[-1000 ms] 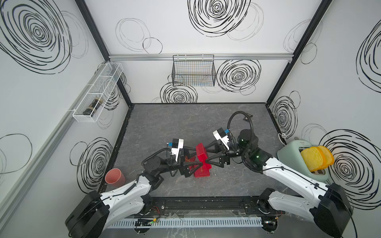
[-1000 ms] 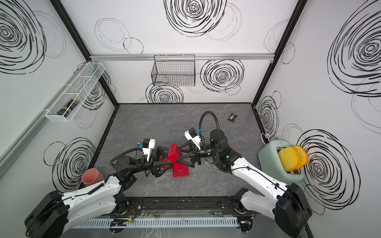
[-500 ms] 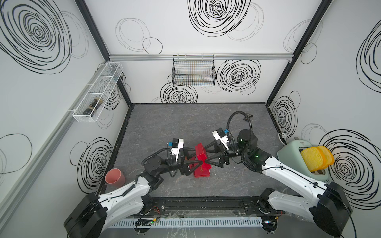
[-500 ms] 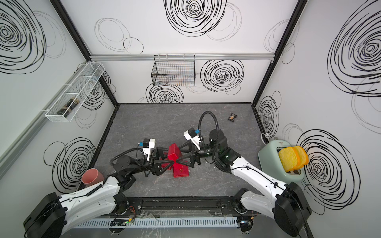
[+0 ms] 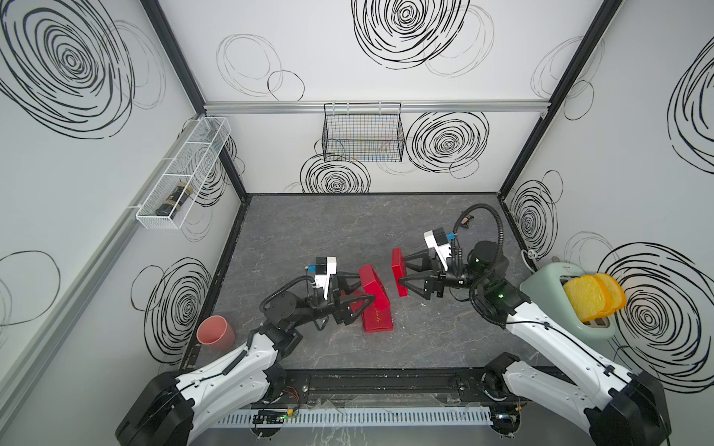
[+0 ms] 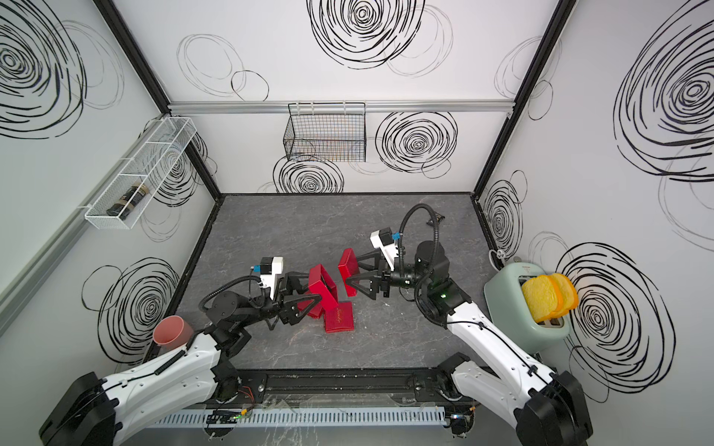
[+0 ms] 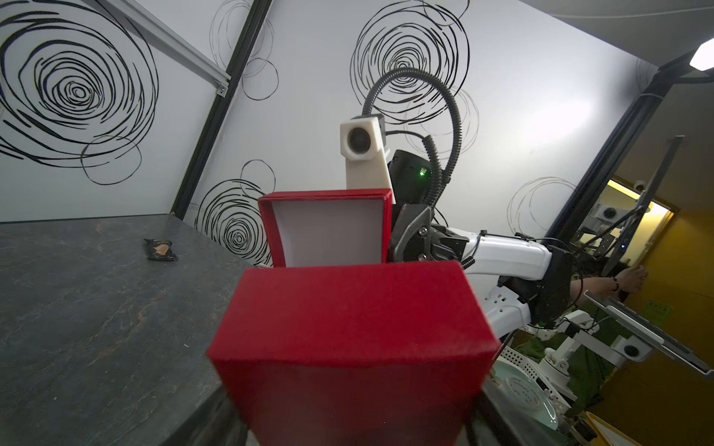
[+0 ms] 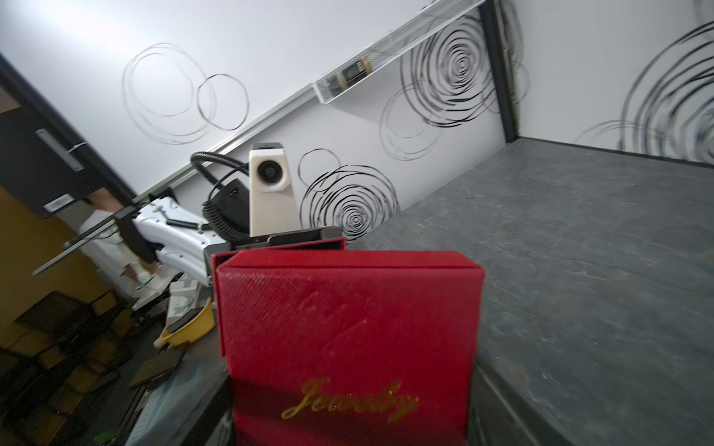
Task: Take the necklace out of the lift-off lid jewelry box
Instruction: Open the lid on the jewelry box.
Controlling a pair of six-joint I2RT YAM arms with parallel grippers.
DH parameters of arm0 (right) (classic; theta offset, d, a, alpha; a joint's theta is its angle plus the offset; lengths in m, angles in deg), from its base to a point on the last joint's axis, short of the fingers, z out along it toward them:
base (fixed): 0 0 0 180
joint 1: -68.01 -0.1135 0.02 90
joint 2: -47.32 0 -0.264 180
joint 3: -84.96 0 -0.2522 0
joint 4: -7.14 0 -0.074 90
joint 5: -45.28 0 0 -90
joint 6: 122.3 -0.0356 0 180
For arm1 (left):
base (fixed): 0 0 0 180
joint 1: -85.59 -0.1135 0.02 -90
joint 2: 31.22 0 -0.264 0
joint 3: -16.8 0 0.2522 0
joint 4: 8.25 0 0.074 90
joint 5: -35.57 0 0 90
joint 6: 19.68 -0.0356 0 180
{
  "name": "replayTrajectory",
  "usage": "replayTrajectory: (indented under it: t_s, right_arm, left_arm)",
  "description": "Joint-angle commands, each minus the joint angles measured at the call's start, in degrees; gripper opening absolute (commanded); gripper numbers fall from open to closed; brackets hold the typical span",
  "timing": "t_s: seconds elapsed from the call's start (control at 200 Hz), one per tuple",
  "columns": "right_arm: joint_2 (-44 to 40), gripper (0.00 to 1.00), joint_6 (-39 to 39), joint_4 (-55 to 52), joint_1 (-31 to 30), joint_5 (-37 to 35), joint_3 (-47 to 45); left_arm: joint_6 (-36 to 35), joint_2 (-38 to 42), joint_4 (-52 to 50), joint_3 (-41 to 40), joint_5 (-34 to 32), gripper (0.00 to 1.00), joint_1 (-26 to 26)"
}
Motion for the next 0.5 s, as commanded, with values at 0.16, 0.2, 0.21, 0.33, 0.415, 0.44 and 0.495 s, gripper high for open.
replayTrajectory:
  t_s: [0.16, 0.2, 0.21, 0.33, 0.415, 0.44, 0.495]
  right_arm:
    - [6.6, 0.71, 0.6, -17.6, 1.9, -50.1, -3.0]
    - [8.9, 0.72, 0.1, -17.6, 2.0, -52.2, -3.6]
    - [9.5, 0.72, 0.0, -17.5, 2.1, -52.6, -3.8]
    - [16.7, 0.75, -1.0, -17.4, 2.7, -53.2, -3.7]
    - [21.8, 0.76, -1.6, -19.0, 3.0, -53.0, -1.8]
    - [23.3, 0.76, -1.5, -19.8, 3.1, -52.8, -1.0]
    - [26.6, 0.77, -1.6, -21.6, 3.2, -52.7, 0.6]
  left_arm:
    - [-0.3, 2.0, 0.7, -0.6, 0.4, 0.64, -1.0]
    - [-0.3, 1.9, 0.7, -0.5, 0.6, 0.64, -1.0]
    - [-0.4, 1.8, 0.7, -0.5, 0.7, 0.64, -1.0]
    - [-0.7, 1.6, -0.1, -0.3, 0.8, 0.64, -1.0]
    - [-1.2, 1.8, -1.2, -0.3, 0.6, 0.64, -0.9]
    - [-1.4, 1.9, -1.5, -0.4, 0.5, 0.64, -0.8]
    - [-1.7, 2.0, -2.0, -0.4, 0.3, 0.64, -0.8]
